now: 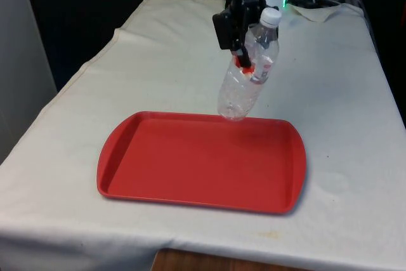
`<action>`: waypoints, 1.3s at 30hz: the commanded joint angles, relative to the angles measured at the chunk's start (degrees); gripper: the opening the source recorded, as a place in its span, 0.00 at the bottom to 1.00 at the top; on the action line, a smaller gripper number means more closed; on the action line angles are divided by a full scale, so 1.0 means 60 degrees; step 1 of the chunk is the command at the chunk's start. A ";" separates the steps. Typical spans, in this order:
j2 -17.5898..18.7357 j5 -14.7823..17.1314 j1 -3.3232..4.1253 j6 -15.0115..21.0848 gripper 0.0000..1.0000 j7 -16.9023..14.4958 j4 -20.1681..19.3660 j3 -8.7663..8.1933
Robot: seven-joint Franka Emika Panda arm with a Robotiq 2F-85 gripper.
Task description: Place the bottle upright on the tray.
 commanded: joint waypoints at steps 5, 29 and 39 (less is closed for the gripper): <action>0.0057 0.0716 -0.0086 0.0172 0.33 -0.0573 0.0057 0.0076; 0.0850 0.2263 -0.0029 0.0086 0.33 -0.1557 0.0821 -0.0334; 0.1012 0.3228 -0.0048 0.0086 0.33 -0.2225 0.1003 -0.0477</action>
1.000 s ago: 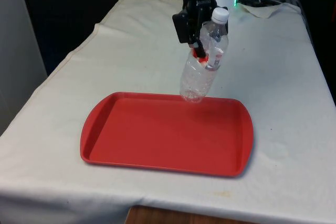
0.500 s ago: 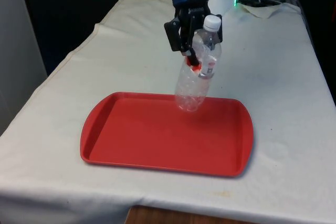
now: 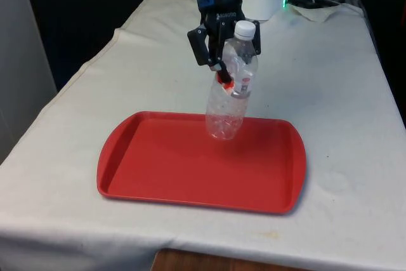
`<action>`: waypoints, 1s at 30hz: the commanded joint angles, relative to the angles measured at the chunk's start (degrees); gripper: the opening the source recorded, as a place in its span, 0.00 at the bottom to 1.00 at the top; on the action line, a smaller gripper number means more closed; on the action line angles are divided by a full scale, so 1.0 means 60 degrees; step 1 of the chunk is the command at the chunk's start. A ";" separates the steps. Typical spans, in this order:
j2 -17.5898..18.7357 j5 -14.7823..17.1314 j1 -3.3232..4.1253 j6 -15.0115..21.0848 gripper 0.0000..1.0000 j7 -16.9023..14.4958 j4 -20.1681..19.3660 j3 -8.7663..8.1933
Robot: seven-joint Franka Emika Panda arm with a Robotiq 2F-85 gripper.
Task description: Place the bottle upright on the tray.
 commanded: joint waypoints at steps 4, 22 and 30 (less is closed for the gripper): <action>0.0067 0.0802 -0.0095 0.0067 0.33 -0.0592 0.0172 0.0086; 0.0143 0.2426 -0.0029 0.0057 0.33 -0.1757 0.0277 -0.0019; 0.0181 0.2473 -0.0038 0.0029 0.33 -0.1776 0.0306 -0.0010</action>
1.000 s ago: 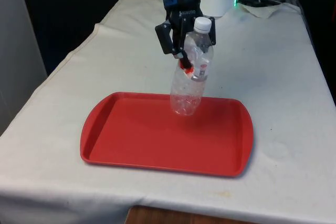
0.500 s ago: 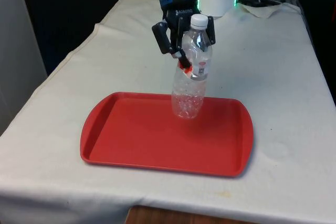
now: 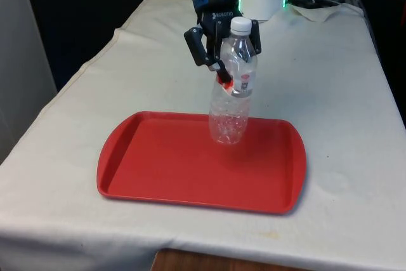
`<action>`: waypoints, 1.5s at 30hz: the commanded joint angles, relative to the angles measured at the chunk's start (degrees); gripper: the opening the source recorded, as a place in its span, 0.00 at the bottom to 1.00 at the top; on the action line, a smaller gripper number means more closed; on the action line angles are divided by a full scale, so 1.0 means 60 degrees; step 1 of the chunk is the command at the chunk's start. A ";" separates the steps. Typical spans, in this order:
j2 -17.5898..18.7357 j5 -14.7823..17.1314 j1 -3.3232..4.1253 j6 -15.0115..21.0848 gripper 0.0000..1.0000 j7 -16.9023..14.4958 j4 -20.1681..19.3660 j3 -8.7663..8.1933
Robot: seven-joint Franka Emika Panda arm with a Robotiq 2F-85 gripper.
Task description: Place the bottle upright on the tray.
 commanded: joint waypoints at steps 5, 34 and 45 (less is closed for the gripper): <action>0.0191 0.0248 -0.0086 -0.0019 0.33 -0.0153 0.0172 0.0067; 0.0688 0.1356 -0.0067 -0.1308 0.33 -0.0401 0.0754 -0.0583; 0.1184 0.1461 -0.0115 -0.1738 0.33 -0.0258 0.1318 -0.0773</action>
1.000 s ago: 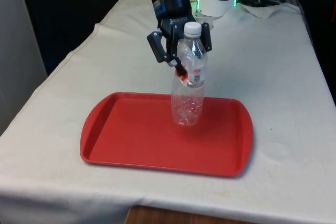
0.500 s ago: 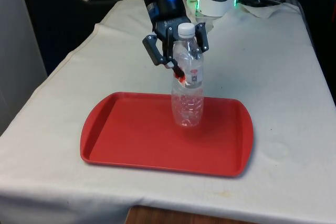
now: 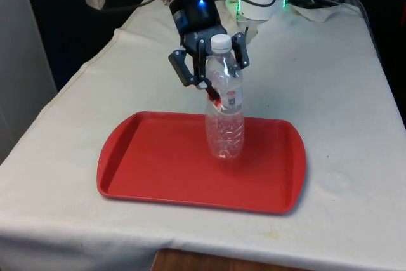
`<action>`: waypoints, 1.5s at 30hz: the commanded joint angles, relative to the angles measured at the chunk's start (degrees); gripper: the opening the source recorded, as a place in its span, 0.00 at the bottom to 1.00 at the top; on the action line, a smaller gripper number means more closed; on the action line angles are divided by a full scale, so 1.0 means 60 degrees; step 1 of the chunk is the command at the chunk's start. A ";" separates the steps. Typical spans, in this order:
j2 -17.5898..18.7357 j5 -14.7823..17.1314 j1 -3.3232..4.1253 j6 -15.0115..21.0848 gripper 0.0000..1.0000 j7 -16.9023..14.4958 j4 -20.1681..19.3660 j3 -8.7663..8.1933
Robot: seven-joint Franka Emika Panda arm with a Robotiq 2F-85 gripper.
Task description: Place the bottle upright on the tray.
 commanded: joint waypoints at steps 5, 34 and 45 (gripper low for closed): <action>0.0143 0.0086 0.0000 -0.0076 0.33 0.0000 0.0124 -0.0076; 0.0678 0.0707 -0.0115 -0.1184 0.33 -0.0372 0.0392 -0.0754; 0.0745 0.0773 -0.0143 -0.1241 0.33 -0.0411 0.0420 -0.0745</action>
